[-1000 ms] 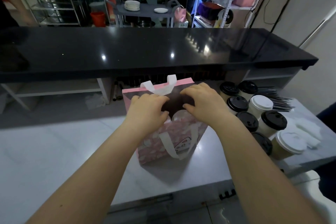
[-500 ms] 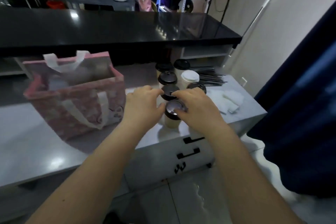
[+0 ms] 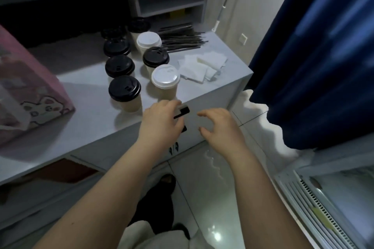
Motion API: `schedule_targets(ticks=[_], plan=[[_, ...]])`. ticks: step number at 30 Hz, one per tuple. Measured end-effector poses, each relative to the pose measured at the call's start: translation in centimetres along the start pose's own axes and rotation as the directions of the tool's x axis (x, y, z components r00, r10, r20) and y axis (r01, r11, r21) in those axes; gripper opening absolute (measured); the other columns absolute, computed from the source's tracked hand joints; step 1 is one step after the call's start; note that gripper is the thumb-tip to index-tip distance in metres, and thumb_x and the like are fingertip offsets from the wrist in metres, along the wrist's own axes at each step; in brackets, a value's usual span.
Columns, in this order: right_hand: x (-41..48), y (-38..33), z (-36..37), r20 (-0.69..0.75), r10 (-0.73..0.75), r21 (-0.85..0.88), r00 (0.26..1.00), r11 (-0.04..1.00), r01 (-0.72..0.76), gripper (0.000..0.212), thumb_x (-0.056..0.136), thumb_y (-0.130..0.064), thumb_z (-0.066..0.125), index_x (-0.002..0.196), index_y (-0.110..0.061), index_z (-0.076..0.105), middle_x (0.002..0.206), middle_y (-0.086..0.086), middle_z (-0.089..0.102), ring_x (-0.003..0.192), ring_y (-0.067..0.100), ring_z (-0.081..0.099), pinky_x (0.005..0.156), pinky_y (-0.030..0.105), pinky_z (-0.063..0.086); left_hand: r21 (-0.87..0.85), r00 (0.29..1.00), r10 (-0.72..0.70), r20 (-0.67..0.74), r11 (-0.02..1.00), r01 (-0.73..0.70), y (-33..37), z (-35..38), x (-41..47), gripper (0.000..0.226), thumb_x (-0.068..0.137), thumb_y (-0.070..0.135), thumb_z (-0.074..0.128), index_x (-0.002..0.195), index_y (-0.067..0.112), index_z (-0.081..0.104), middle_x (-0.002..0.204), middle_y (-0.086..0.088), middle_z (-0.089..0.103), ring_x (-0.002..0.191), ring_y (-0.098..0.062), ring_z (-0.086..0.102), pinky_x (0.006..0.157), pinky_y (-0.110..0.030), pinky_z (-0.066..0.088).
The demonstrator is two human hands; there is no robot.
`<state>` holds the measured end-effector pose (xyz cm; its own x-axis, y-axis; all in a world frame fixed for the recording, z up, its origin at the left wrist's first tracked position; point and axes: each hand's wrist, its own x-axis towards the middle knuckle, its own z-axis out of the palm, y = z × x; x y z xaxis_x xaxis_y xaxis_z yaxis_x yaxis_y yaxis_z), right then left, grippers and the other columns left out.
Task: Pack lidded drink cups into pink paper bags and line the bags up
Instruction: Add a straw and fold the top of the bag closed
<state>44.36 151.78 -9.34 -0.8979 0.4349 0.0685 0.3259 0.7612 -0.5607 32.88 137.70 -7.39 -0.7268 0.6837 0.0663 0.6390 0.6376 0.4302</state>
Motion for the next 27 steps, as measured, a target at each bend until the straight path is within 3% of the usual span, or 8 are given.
schedule_targets(ticks=[9,13,17,22,27], plan=[[8.2,1.5,-2.4,-0.045,-0.004,0.001,0.999,1.0,0.004,0.037,0.086,-0.022,0.067,0.122,-0.027,0.061,0.122,-0.011,0.058,0.121,0.008,0.039,0.099,0.024,0.033,-0.122,0.998,0.011,-0.064,0.992,-0.019,-0.2,-1.1,10.6,0.042,0.09,0.029,0.06,0.132,0.023,0.056,0.131,-0.001,0.057,0.124,-0.025,0.046,0.102,-0.046,0.039],[14.7,0.8,-4.5,-0.04,-0.049,-0.045,0.998,0.998,0.047,0.037,0.088,-0.024,0.066,0.124,-0.028,0.06,0.124,-0.01,0.058,0.122,0.01,0.038,0.102,0.029,0.035,-0.092,0.996,0.001,-0.085,0.996,-0.008,-1.0,-2.6,17.1,0.041,0.09,0.032,0.058,0.131,0.026,0.056,0.129,0.002,0.057,0.123,-0.026,0.047,0.101,-0.043,0.037],[20.9,0.5,-5.6,-0.07,-0.089,-0.077,0.994,0.994,0.084,0.036,0.088,-0.023,0.067,0.123,-0.026,0.061,0.124,-0.01,0.059,0.122,0.011,0.041,0.1,0.024,0.035,-0.086,0.993,-0.01,-0.12,0.996,0.0,-2.1,-3.7,22.7,0.04,0.089,0.031,0.058,0.129,0.027,0.057,0.127,0.003,0.058,0.122,-0.025,0.047,0.1,-0.044,0.037],[26.3,0.7,-5.5,-0.054,-0.128,-0.088,0.99,0.988,0.123,0.035,0.088,-0.02,0.067,0.122,-0.02,0.063,0.123,-0.007,0.061,0.121,0.016,0.044,0.1,0.03,0.037,-0.032,0.981,-0.127,-0.148,0.992,0.124,-3.2,-3.5,27.6,0.041,0.088,0.03,0.057,0.129,0.027,0.057,0.125,0.001,0.06,0.12,-0.027,0.047,0.095,-0.042,0.037],[31.1,2.5,-5.7,-0.011,-0.135,-0.063,0.991,0.989,0.134,0.036,0.088,-0.019,0.067,0.123,-0.02,0.062,0.123,-0.007,0.061,0.121,0.017,0.044,0.102,0.031,0.036,0.033,0.982,-0.165,-0.092,0.985,0.169,-3.6,-2.8,31.8,0.044,0.087,0.031,0.058,0.131,0.029,0.055,0.126,0.0,0.058,0.121,-0.028,0.045,0.096,-0.04,0.036]])
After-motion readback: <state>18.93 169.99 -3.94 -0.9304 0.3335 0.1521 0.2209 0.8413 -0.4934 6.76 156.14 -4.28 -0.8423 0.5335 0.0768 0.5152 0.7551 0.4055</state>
